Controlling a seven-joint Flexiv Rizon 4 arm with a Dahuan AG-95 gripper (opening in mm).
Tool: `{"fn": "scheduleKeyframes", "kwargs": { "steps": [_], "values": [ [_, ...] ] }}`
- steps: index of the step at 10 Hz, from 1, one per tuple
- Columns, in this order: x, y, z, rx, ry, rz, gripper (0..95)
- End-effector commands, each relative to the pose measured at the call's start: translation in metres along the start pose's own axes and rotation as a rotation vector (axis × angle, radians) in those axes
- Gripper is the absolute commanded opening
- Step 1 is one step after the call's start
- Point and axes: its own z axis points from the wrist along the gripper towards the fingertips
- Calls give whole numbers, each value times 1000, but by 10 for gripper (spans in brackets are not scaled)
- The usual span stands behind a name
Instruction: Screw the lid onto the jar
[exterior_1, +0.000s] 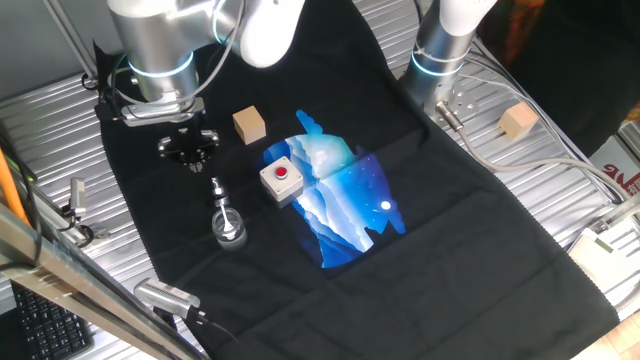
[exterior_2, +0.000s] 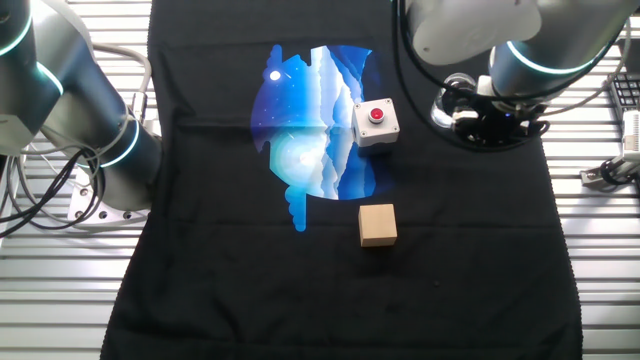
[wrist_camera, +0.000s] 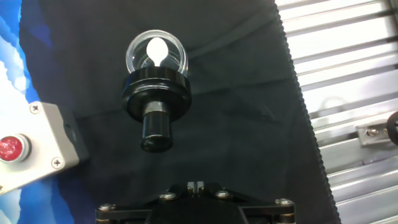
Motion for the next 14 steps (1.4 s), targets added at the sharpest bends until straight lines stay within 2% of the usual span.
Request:
{"fn": "scheduleKeyframes", "kwargs": {
  "steps": [1,7,9,14],
  "values": [
    [0,3,-1,1,-5,7,0],
    [-7,14,0,-3,-29,51,0],
    [-12,15,1,-3,-38,65,0],
    [-14,16,1,-9,-67,90,0]
  ]
}}
